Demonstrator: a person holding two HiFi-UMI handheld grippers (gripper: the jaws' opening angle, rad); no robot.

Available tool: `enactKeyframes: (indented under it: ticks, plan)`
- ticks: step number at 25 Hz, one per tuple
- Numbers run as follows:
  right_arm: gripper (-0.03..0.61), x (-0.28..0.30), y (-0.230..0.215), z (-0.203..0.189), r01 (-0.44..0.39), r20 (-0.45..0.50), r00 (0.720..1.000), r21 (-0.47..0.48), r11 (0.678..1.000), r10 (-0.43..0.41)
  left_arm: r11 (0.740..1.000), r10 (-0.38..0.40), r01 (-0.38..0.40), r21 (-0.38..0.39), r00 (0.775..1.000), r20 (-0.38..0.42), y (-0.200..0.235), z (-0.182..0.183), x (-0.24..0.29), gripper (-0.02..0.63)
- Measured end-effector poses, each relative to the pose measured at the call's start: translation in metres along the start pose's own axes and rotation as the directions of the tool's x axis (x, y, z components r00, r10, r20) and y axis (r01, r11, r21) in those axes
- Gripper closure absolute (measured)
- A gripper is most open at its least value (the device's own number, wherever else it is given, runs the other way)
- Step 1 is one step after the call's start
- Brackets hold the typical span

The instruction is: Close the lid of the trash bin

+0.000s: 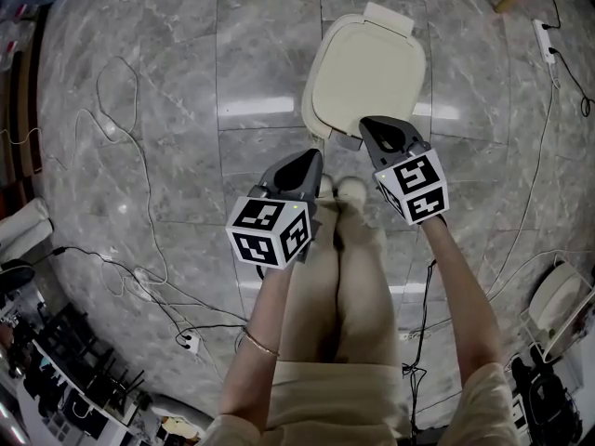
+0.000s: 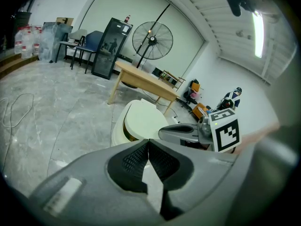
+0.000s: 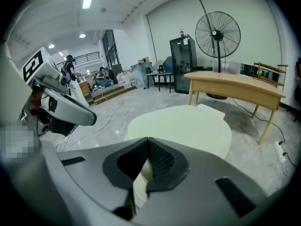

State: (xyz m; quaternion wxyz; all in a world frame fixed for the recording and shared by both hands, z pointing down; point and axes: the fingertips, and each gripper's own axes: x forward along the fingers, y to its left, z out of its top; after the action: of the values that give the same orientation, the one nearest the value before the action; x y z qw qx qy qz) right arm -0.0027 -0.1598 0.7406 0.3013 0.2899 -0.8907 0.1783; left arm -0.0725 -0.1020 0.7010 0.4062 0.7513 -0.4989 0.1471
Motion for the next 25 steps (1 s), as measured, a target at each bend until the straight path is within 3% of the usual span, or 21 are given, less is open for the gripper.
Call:
enactKeyframes:
  ticks: [25]
  plan:
    - [0.575, 0.022, 0.000, -0.025, 0.063, -0.079, 0.995, 0.056, 0.996, -0.058, 1.000, -0.002, 0.002, -0.006, 1.000, -0.009, 0.010, -0.008, 0.022, 0.591]
